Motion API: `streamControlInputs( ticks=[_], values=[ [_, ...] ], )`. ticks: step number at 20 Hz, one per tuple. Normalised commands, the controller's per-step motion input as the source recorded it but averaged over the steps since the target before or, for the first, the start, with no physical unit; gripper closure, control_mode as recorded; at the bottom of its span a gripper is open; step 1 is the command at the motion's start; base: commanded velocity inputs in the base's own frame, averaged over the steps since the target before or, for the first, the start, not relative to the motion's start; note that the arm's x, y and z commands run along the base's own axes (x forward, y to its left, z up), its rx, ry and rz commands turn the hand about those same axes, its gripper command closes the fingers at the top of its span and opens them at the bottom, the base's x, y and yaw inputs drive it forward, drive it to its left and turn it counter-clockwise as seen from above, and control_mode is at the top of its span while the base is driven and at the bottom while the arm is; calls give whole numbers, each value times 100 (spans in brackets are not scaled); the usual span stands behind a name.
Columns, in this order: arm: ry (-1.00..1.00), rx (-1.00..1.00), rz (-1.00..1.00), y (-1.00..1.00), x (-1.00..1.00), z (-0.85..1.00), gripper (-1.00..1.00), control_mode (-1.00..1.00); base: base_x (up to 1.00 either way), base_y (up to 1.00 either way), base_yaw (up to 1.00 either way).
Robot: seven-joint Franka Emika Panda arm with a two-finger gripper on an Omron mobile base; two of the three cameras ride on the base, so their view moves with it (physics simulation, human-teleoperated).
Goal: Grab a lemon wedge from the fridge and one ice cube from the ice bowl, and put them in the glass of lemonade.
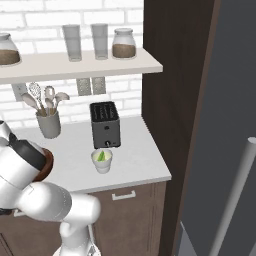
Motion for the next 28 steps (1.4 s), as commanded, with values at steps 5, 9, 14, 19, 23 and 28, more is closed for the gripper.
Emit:
streamControlInputs(
  ticks=[5,9,14,19,23,28],
  values=[
    [1,0,0,0,2,0,-100,-100,0,0,0],
    [1,0,0,0,30,0,-100,-100,0,0,0],
    [2,0,0,-11,8,0,-100,-100,0,0,0],
    [0,0,0,0,0,0,-100,-100,0,0,0],
    [0,0,0,0,6,-24,-100,-100,0,0,0],
    [0,0,0,0,2,-37,-100,-100,0,0,0]
  ],
)
